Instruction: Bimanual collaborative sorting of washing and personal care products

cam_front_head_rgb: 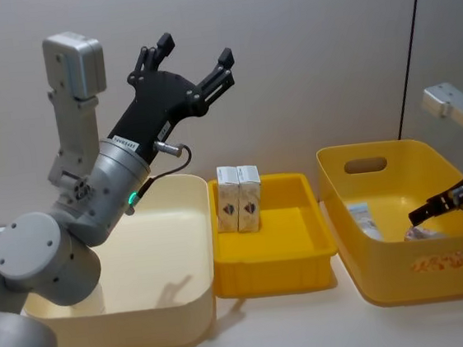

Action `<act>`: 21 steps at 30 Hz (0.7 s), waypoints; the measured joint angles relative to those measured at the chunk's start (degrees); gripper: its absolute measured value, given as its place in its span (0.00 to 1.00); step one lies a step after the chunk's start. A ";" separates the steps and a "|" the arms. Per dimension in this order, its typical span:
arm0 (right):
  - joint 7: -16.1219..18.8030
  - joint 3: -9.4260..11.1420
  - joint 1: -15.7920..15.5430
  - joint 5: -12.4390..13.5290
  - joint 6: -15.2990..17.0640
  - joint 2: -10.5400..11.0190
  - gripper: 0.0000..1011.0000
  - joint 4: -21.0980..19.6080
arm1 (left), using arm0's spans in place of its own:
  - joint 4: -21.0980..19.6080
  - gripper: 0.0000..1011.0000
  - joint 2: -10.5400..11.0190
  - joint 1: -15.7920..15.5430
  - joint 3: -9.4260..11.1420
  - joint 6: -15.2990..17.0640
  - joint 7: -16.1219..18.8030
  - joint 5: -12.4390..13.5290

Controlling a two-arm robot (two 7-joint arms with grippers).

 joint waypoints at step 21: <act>-6.47 12.71 -18.42 3.21 -3.53 5.32 0.99 -29.35 | 0.00 0.99 0.00 0.00 0.00 0.00 0.00 0.00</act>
